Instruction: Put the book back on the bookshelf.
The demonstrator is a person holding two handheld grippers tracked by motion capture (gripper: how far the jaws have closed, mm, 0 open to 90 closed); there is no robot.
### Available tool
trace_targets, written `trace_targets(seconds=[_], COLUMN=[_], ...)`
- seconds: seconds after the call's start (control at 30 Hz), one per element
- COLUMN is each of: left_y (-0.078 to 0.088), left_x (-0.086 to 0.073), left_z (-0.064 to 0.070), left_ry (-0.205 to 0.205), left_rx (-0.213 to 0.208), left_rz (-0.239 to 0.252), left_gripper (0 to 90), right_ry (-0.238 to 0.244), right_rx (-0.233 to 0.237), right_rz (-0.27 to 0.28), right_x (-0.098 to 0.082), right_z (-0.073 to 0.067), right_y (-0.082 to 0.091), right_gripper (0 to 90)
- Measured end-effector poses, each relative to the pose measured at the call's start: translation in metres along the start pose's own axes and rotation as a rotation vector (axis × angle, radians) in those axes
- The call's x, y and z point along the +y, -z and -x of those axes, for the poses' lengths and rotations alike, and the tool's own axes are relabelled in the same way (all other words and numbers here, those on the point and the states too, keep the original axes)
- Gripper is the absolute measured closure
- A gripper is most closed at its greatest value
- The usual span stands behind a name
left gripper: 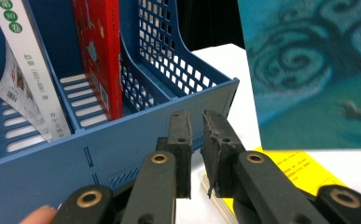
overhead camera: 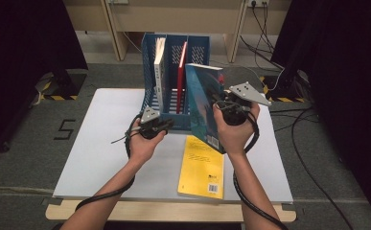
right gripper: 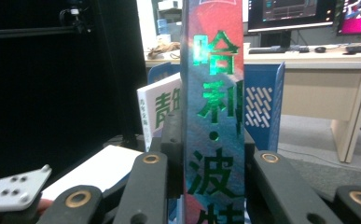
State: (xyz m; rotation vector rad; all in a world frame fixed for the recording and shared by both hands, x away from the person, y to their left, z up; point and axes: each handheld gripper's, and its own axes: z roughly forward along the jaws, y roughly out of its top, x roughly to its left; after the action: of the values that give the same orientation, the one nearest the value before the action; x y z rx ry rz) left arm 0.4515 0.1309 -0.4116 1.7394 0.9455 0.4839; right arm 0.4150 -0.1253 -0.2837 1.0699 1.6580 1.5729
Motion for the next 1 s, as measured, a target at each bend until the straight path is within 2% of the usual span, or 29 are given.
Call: trace_targets(seconds=[0.17,0.5,1.0], left_y=[-0.004,-0.016,-0.03], left_x=[0.004,0.012,0.006], left_z=[0.001,0.003,0.01], left_ry=[-0.001,-0.017,-0.003], left_rx=[-0.01,-0.012,-0.027], left_rz=[0.012,0.016,-0.007], left_gripper=[82.6,83.0,82.7], right_ry=[0.018,0.004,0.018], right_rx=[0.012,0.045,0.062], right_rz=[-0.02,-0.067,-0.102], right_x=[-0.011,-0.035,-0.051], right_z=[-0.007,-0.014,-0.015], right_y=[0.003,0.001,0.006], right_gripper=[74.9,74.9,74.8])
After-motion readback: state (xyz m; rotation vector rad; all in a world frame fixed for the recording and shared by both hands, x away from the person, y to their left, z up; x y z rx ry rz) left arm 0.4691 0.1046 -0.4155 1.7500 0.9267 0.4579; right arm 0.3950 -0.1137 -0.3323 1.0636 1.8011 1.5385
